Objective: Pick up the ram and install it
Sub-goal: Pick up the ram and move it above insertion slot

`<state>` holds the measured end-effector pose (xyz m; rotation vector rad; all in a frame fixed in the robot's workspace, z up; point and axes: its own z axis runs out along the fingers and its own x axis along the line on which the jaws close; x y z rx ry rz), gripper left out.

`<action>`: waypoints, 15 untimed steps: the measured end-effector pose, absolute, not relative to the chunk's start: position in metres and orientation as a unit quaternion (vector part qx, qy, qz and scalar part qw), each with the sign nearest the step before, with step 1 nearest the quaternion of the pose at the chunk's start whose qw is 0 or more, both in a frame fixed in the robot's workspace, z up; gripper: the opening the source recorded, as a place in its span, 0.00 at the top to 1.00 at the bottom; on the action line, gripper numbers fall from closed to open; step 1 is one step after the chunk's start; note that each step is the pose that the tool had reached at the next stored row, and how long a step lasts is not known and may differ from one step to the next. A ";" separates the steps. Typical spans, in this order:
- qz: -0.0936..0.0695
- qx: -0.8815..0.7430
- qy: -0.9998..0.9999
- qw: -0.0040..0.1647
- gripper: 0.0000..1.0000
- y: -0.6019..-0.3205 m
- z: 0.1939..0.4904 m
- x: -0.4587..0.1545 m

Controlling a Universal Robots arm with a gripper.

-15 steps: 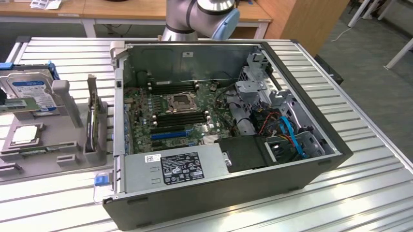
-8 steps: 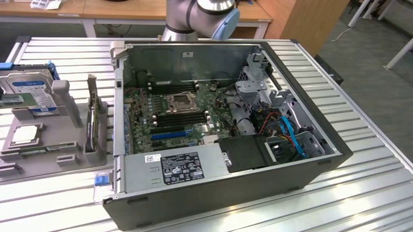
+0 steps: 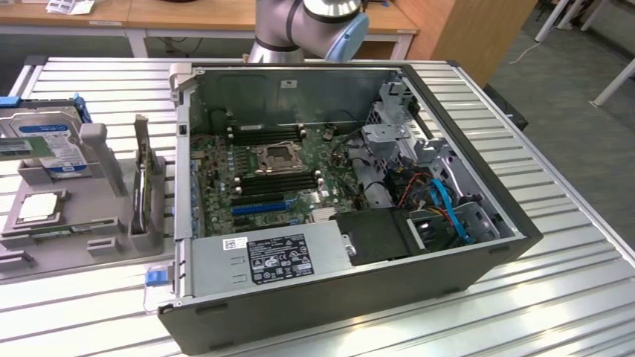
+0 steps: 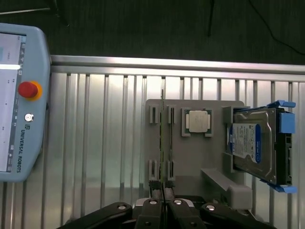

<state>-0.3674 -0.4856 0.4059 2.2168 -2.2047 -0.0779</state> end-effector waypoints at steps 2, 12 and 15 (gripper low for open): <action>-0.025 0.709 -0.705 0.007 0.89 -0.486 0.406 -0.367; -0.025 0.709 -0.705 0.007 0.89 -0.486 0.406 -0.367; -0.025 0.709 -0.705 0.007 0.89 -0.486 0.406 -0.366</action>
